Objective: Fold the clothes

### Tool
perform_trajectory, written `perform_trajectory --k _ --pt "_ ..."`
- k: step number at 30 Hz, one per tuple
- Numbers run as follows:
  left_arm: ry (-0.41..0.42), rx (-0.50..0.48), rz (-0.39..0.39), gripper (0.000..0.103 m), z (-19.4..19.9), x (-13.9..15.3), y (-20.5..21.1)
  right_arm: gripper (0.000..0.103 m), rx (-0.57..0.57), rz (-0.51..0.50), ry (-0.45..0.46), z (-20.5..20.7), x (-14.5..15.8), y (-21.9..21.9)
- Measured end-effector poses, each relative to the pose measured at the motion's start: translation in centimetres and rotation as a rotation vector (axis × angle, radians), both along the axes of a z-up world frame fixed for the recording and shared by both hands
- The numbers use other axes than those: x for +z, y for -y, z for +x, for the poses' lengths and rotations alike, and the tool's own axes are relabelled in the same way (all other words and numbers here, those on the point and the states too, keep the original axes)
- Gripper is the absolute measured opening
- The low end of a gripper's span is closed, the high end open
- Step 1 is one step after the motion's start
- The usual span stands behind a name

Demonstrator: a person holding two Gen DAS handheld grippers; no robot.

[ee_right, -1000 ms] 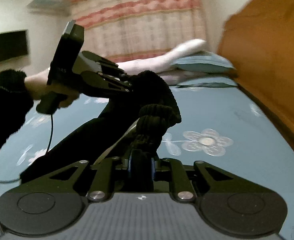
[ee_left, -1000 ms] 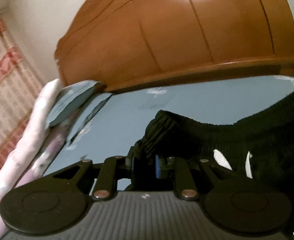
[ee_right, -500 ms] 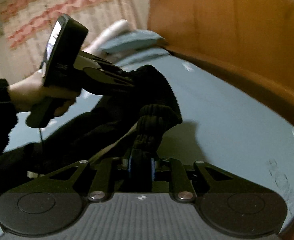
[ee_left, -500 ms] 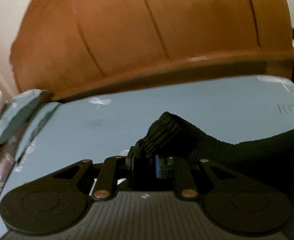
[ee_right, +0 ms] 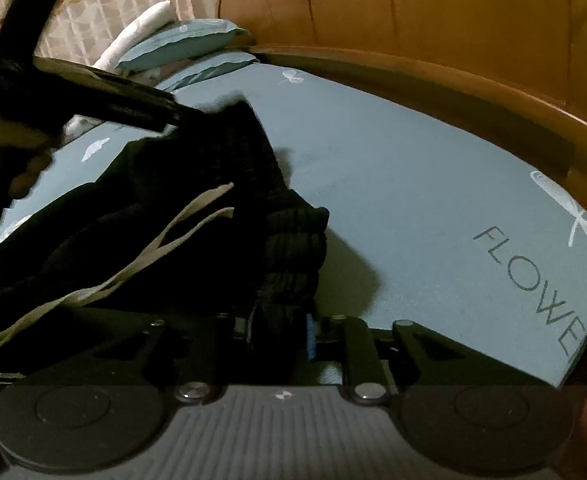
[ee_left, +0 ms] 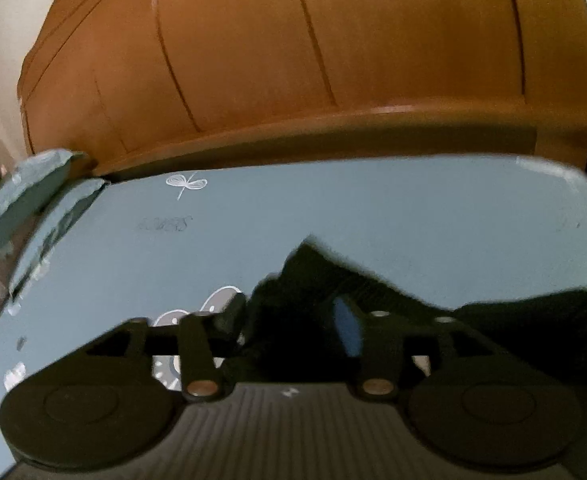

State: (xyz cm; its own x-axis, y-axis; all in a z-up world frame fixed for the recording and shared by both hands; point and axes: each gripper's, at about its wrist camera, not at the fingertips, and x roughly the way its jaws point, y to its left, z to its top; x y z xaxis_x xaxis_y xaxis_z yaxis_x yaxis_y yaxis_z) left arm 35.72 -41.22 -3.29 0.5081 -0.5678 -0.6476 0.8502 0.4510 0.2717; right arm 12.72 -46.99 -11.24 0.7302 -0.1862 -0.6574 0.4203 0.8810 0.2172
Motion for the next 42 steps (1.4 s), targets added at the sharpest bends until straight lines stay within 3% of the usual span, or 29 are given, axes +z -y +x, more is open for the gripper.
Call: perform_trajectory --k 6,13,17,21,28,35,42 --pt "-0.048 0.006 0.022 0.063 -1.2 2.4 -3.6 0.049 -0.033 -0.018 0.037 -1.6 1.4 -0.5" --pt "-0.077 0.118 0.118 0.063 -4.2 3.5 -10.2 0.055 0.065 -0.019 0.107 -2.3 4.0 -3.5" --pt "-0.127 0.175 0.123 0.063 -5.9 4.2 -14.6 0.059 0.140 -0.021 0.118 -2.3 4.9 -6.1" --pt "-0.191 0.258 0.076 0.063 -7.7 5.1 -19.6 0.066 0.218 -0.024 0.133 -2.5 5.8 -8.7" --pt "-0.247 0.385 -0.066 0.066 -11.9 5.9 -27.8 0.068 0.313 -0.038 0.144 -3.7 7.0 -12.4" --pt "-0.205 0.368 -0.074 0.071 -17.5 3.8 -30.7 0.070 0.383 -0.019 0.136 -4.2 6.9 -14.8" --pt "-0.121 0.311 -0.043 0.071 -19.0 1.5 -30.9 0.072 0.423 -0.003 0.098 -3.5 5.8 -16.0"
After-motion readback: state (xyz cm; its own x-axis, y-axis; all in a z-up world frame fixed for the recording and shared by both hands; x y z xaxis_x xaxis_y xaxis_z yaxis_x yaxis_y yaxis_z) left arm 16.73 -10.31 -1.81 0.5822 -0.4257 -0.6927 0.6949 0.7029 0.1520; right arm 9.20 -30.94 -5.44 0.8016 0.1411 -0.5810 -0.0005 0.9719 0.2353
